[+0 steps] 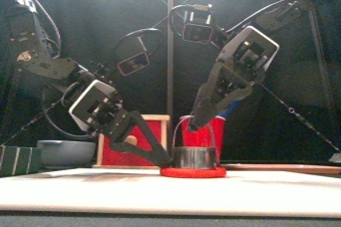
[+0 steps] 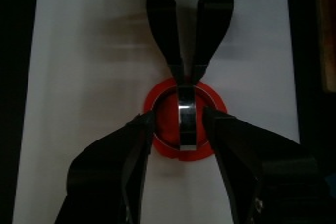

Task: Get the cutter from the drawer then cut the dough then place the extra dough in the bowl
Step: Cut the dough

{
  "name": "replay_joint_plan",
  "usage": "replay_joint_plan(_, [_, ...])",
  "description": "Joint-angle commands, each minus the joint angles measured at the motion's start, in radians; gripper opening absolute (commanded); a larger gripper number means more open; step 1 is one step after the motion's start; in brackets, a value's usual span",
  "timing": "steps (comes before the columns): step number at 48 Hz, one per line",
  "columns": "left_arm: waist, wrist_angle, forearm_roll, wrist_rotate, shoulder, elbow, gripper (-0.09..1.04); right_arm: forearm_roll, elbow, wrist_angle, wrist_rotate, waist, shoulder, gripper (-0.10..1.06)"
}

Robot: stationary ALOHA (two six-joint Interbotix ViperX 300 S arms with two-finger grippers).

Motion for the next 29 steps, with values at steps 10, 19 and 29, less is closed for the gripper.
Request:
replay_joint_plan(10, [0.002, -0.002, -0.002, 0.0, 0.002, -0.018, 0.58, 0.002, -0.026, 0.006, 0.002, -0.005, -0.014, 0.79])
replay_joint_plan(19, [0.003, -0.002, -0.002, 0.0, 0.003, -0.017, 0.58, 0.005, -0.034, 0.011, 0.003, -0.018, -0.011, 0.78])
replay_joint_plan(29, [0.002, -0.002, -0.002, 0.0, 0.003, -0.014, 0.58, 0.005, -0.048, 0.014, 0.003, -0.029, 0.0, 0.74])
